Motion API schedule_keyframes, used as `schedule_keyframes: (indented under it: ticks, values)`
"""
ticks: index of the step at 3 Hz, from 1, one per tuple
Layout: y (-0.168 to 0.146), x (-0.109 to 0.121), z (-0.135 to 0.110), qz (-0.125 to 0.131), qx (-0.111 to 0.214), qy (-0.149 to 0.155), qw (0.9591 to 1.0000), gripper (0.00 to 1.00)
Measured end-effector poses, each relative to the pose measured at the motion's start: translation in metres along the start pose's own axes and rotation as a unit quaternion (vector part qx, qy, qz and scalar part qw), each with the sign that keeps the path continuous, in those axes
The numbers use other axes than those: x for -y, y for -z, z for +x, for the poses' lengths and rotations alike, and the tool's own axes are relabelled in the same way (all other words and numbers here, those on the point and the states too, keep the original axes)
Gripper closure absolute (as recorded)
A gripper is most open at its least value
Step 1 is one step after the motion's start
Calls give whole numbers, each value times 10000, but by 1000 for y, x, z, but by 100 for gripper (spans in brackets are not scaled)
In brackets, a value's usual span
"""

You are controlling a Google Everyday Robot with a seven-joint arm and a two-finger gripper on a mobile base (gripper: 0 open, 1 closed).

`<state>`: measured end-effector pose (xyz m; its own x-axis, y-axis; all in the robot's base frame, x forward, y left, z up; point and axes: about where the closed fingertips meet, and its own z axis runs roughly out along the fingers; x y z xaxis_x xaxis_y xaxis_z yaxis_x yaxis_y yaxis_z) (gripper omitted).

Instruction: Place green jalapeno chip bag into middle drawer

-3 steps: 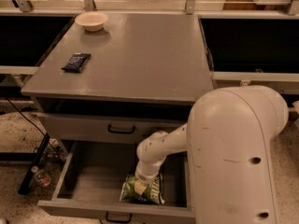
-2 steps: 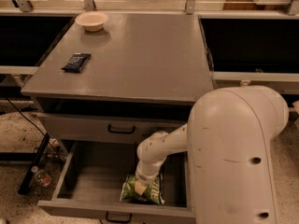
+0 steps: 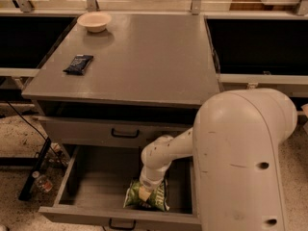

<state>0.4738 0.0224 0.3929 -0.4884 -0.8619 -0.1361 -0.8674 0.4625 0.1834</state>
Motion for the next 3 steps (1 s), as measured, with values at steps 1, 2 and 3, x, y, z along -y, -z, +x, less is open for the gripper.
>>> schedule_keyframes:
  ticks: [1,2,3]
  values:
    - [0,0,0,0,0,0,10000,28]
    - [0,0,0,0,0,0,10000,4]
    - [0,0,0,-1,-1,0,10000,0]
